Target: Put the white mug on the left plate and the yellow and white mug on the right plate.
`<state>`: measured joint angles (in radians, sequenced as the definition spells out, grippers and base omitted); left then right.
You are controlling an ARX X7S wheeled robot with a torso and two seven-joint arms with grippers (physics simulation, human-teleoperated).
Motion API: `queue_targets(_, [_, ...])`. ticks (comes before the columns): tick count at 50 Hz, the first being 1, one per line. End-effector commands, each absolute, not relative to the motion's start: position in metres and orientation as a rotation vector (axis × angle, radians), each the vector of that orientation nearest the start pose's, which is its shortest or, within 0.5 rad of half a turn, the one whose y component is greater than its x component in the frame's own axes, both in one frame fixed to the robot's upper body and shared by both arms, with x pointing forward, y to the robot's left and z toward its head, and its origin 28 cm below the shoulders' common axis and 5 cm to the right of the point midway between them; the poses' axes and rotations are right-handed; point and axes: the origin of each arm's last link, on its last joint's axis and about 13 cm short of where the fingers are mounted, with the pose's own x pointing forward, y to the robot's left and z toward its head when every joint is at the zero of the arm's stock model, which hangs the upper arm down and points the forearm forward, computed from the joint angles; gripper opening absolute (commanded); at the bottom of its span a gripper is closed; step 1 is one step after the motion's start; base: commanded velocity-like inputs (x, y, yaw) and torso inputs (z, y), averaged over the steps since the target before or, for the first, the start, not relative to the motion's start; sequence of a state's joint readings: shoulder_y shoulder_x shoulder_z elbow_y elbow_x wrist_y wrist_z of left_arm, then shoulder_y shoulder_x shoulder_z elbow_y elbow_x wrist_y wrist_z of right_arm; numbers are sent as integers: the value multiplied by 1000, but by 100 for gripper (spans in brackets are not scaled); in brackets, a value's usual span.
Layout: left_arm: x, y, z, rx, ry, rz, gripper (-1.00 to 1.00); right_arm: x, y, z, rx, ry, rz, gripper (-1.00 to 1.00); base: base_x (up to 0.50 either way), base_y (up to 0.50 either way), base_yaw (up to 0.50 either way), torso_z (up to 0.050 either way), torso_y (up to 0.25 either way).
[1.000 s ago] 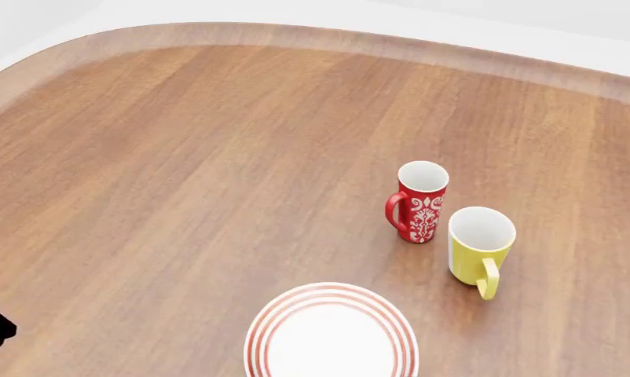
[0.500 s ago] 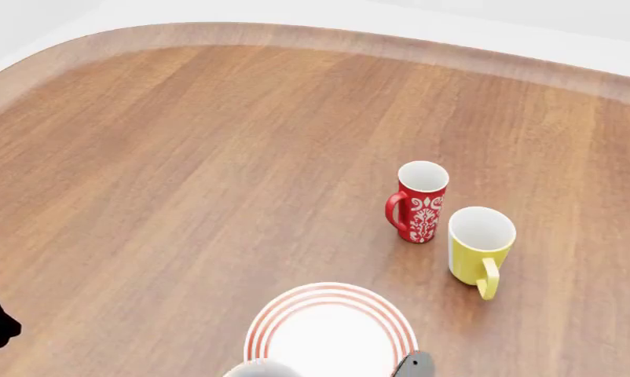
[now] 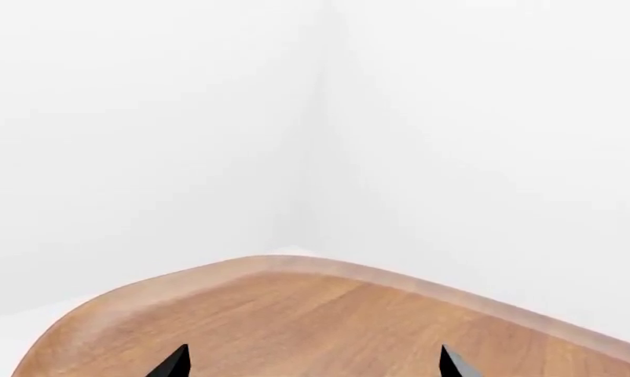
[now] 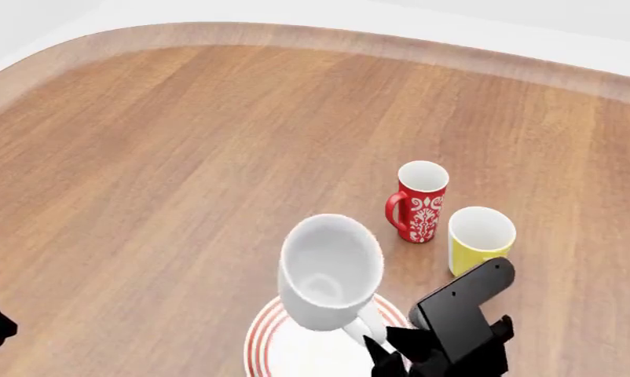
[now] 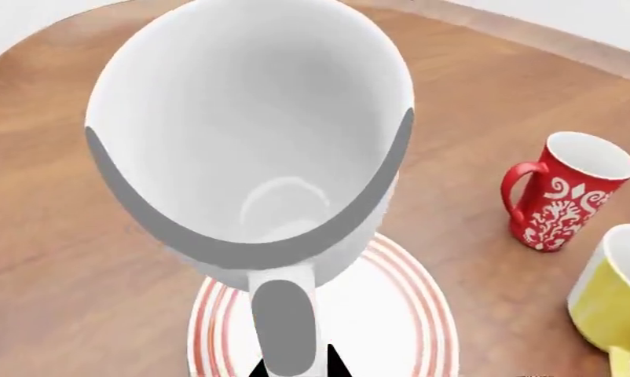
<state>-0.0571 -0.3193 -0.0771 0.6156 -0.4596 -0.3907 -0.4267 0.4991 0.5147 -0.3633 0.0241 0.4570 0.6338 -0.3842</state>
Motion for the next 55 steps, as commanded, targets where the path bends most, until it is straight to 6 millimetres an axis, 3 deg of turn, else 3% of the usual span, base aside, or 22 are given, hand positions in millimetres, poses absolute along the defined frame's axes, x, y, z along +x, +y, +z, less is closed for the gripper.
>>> queue_targets(1, [201,252,138,-131,-246,244,100,318,-165,84,-29,385,497,-100,0,0,0,0,0])
queue_targets(18, [198,249,139,-133,-248,240,100,337,-167,65,-42,547,415,-100,0,0,0,0,1])
queue_targets(55, [197,252,142,-148,-252,252,100,338,-157,45,-95,678,507,-100,0,0,0,0,0])
